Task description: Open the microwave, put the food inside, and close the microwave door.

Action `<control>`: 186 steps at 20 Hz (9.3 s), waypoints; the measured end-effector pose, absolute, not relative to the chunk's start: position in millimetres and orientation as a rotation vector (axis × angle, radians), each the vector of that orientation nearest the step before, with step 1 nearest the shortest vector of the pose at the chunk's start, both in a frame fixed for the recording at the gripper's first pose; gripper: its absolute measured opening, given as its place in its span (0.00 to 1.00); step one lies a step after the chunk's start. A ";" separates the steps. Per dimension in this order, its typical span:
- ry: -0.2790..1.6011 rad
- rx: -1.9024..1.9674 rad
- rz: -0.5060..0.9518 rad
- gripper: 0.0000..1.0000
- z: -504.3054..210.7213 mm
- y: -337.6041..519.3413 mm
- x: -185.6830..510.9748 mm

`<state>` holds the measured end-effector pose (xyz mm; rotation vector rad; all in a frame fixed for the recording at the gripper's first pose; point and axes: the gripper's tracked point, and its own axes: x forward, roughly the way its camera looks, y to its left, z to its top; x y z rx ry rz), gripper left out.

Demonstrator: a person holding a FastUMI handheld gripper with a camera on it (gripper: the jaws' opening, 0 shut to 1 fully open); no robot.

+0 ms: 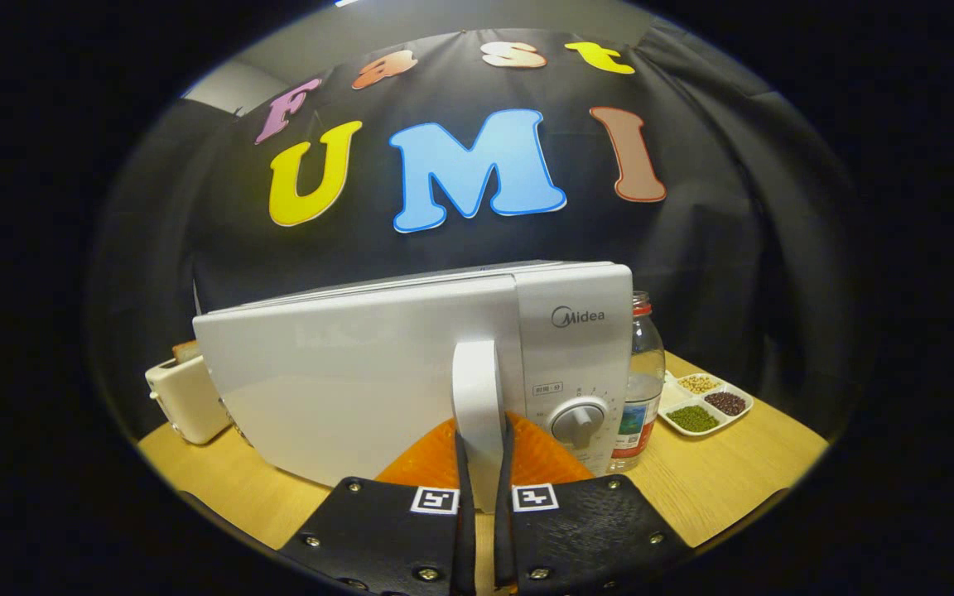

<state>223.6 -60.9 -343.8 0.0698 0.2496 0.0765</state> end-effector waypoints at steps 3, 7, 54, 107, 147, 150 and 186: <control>0.275 0.051 0.111 0.09 -343.5 -52.6 189.4; 0.295 0.059 0.171 0.09 -337.5 -28.3 135.0; 0.098 0.004 0.663 0.97 -276.3 180.3 -122.0; 0.420 0.427 0.422 0.70 -343.1 64.6 144.6; 0.332 0.359 0.043 0.94 -412.5 78.6 333.6; 0.284 0.286 0.065 0.95 -399.6 84.9 327.6; 0.083 0.070 0.970 0.64 -259.8 227.0 -114.0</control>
